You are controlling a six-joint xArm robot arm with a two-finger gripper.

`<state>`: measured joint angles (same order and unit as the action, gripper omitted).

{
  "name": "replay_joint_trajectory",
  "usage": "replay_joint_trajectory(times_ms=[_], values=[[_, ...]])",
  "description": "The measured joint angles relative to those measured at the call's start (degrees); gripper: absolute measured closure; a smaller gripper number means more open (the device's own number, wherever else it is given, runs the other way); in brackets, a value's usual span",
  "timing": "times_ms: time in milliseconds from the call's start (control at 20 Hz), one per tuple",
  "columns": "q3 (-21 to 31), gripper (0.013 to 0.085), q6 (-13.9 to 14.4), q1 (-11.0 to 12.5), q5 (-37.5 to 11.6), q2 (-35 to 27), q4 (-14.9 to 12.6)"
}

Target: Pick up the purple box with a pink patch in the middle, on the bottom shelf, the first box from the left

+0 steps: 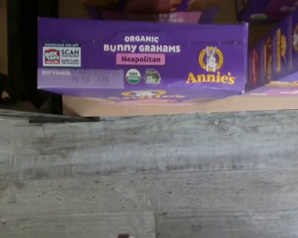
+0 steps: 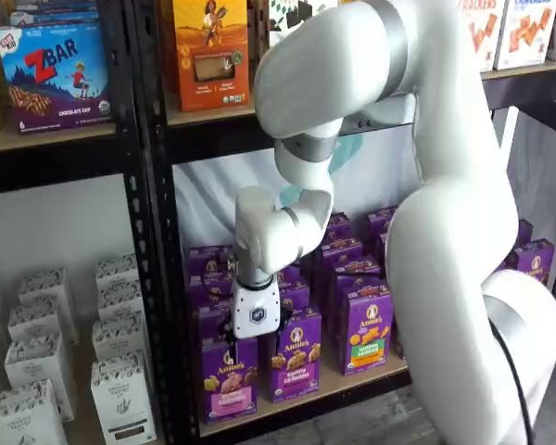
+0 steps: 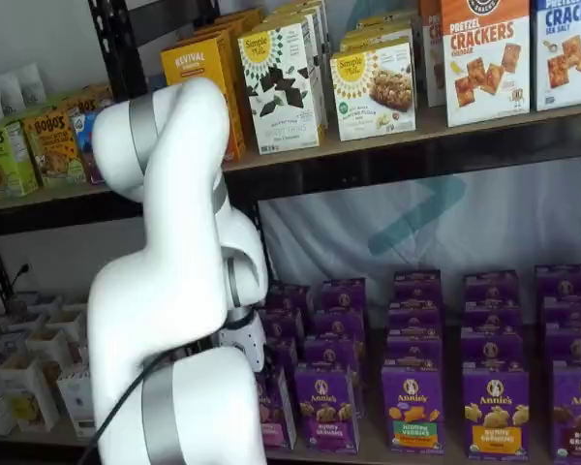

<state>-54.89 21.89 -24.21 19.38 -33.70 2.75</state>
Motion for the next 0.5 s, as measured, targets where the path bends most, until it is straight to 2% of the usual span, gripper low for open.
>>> replay_joint_trajectory(times_ms=[150,500], values=[[-1.1,0.013,-0.1,0.1,-0.3,-1.1,0.0],[-4.1,0.013,1.5,0.7,0.3,-3.3,-2.3]])
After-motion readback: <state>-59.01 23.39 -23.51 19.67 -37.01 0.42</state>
